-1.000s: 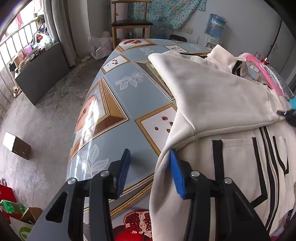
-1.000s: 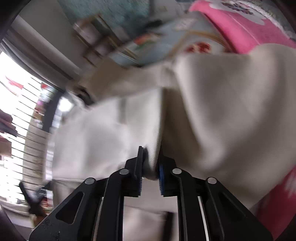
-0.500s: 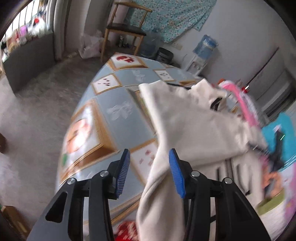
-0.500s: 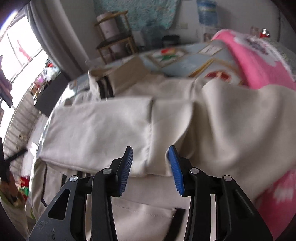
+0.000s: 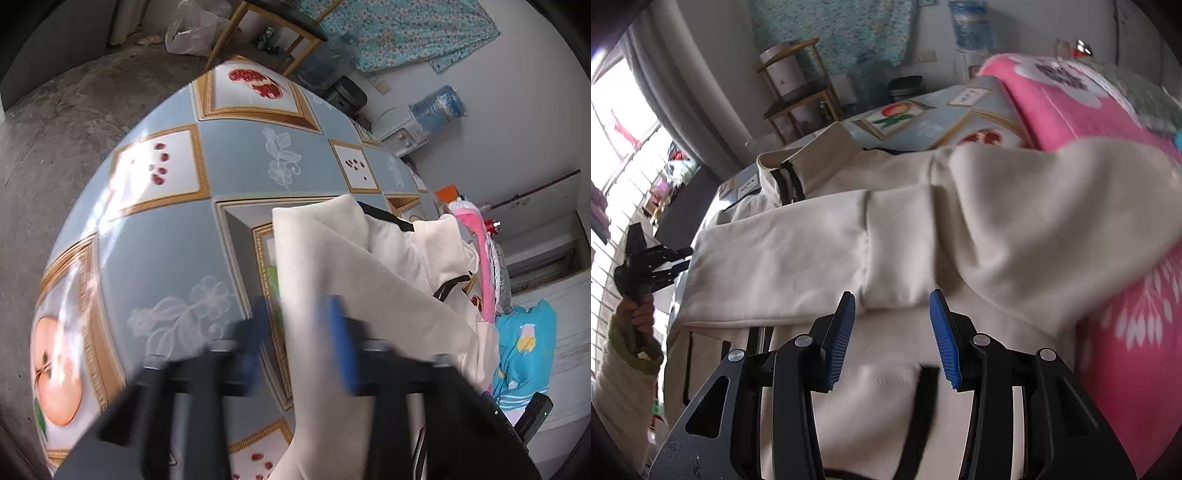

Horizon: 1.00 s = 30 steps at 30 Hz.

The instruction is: Fold large clothes

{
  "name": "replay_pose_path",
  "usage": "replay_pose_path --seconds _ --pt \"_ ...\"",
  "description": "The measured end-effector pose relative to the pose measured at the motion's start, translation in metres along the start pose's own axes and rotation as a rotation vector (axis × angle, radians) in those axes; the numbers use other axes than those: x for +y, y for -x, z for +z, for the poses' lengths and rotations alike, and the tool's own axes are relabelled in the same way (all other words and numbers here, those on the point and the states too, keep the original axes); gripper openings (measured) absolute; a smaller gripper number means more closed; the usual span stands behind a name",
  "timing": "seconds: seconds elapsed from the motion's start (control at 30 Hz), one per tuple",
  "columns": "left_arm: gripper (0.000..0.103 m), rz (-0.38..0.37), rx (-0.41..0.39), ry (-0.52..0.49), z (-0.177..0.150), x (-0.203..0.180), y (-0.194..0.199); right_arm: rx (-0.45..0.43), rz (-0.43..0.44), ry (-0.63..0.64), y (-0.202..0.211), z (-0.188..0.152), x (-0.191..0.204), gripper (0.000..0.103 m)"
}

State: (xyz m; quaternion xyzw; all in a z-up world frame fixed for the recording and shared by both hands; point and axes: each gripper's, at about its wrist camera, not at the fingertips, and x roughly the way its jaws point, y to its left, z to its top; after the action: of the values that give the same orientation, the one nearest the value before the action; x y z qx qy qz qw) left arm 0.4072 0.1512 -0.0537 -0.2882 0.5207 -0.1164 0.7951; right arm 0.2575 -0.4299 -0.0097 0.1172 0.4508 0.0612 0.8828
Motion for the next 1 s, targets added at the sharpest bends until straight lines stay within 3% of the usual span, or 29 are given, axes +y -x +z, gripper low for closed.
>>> replay_pose_path --seconds 0.07,0.13,0.23,0.43,0.63,0.77,0.9,1.0 --pt "0.005 0.021 -0.005 -0.036 0.0 -0.007 0.001 0.003 -0.021 0.002 0.003 -0.003 -0.002 0.042" --pt "0.005 0.045 -0.05 -0.142 -0.002 -0.024 0.016 0.001 -0.033 0.007 0.006 -0.005 -0.003 0.042" --pt "0.005 0.078 -0.094 -0.221 -0.001 -0.031 0.034 -0.001 -0.039 0.016 0.009 -0.007 -0.004 0.042" --pt "0.005 0.11 -0.015 -0.155 0.007 0.002 0.008 0.024 -0.029 -0.023 -0.002 -0.005 -0.009 0.042" --pt "0.017 0.121 -0.024 -0.163 -0.006 -0.001 0.018 0.026 -0.015 -0.004 -0.009 0.014 0.008 0.042" --pt "0.03 0.127 0.001 -0.226 -0.031 -0.01 0.034 0.052 -0.025 -0.014 -0.033 0.029 0.011 0.042" --pt "0.032 0.152 0.04 -0.298 -0.069 -0.017 0.044 0.095 -0.06 -0.043 -0.058 0.034 0.004 0.041" --pt "0.032 0.156 0.027 -0.354 -0.095 -0.022 0.057 0.121 -0.059 -0.054 -0.068 0.031 0.0 0.026"
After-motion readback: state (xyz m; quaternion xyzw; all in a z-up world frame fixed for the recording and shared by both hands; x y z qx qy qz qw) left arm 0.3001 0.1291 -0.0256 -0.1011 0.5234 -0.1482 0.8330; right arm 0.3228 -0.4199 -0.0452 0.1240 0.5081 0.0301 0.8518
